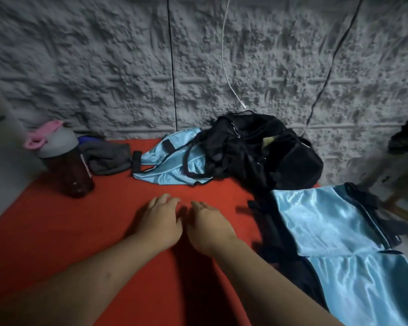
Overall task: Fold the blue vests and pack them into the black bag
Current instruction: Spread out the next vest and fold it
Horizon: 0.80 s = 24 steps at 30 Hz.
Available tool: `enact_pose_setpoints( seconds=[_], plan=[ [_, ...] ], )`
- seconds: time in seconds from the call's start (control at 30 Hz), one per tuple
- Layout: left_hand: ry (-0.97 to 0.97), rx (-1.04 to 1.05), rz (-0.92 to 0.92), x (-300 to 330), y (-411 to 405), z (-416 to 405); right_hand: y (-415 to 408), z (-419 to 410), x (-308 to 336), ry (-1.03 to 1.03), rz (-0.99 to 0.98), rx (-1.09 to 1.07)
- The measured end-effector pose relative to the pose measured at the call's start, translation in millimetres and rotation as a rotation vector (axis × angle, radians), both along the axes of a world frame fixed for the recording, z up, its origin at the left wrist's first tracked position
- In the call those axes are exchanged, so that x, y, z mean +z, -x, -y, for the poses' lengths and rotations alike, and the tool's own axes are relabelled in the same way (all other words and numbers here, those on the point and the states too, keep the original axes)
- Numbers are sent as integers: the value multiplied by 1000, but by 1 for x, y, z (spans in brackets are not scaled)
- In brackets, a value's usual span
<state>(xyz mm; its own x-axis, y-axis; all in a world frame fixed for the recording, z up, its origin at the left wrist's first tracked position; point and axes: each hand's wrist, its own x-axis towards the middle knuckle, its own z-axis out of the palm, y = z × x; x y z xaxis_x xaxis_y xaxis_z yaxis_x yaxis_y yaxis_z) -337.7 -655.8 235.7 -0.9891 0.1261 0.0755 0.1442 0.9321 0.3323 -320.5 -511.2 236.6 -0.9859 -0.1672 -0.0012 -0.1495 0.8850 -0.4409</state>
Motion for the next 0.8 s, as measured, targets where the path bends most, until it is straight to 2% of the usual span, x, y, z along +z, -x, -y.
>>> enact_pose_setpoints(
  seconds=[0.17, 0.33, 0.57, 0.8],
  plan=[
    [172, -82, 119, 13, 52, 9, 4, 13, -22, -170, 58, 25],
    [133, 14, 255, 9, 94, 17, 6, 12, -22, -168, 104, 33],
    [144, 9, 180, -1, 54, 18, 6, 11, -19, -160, 122, 41],
    [156, -15, 282, 14, 38, 27, -11, 5, -13, -138, 127, 90]
  ],
)
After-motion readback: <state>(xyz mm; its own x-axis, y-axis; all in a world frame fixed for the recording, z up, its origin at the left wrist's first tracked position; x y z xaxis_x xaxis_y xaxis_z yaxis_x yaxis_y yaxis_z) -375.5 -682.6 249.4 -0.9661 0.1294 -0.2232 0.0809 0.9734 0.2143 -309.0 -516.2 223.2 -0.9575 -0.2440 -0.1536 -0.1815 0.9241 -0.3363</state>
